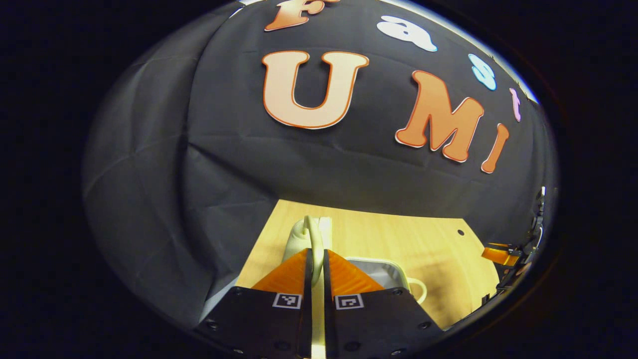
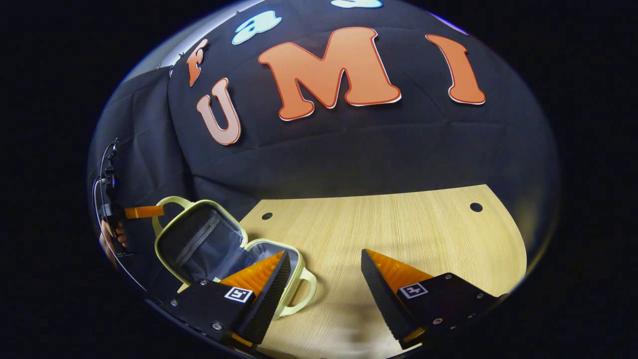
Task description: First open the suitcase, pack the skin care products into it, and then close the suitcase.
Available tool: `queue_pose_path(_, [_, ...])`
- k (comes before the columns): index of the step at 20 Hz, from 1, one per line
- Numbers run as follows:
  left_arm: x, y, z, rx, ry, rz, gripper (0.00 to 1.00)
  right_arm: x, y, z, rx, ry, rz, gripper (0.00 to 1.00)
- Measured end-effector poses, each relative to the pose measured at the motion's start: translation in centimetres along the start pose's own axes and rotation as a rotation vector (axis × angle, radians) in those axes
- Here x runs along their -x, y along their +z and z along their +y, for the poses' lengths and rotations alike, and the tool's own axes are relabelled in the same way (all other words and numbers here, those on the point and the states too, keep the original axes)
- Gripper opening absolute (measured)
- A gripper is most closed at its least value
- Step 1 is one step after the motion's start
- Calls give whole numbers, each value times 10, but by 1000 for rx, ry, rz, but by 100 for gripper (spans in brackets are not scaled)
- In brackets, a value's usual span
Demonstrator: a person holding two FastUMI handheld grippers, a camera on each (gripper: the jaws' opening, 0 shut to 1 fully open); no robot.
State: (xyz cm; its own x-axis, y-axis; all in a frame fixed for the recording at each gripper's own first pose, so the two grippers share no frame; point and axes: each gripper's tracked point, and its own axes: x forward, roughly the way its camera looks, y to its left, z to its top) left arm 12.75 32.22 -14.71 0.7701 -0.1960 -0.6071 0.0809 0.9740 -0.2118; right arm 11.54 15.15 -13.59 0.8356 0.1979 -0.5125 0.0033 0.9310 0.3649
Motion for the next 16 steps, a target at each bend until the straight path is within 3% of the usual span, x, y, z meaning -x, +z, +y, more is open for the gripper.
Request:
queue_pose_path(10, [-5,-16,-114,-18,-198,0,11,-2,-9,-17,-23,9,14,92])
queue_pose_path(16, [-20,-39,-165,64,-334,42,11,7,-13,-34,-39,-22,12,92])
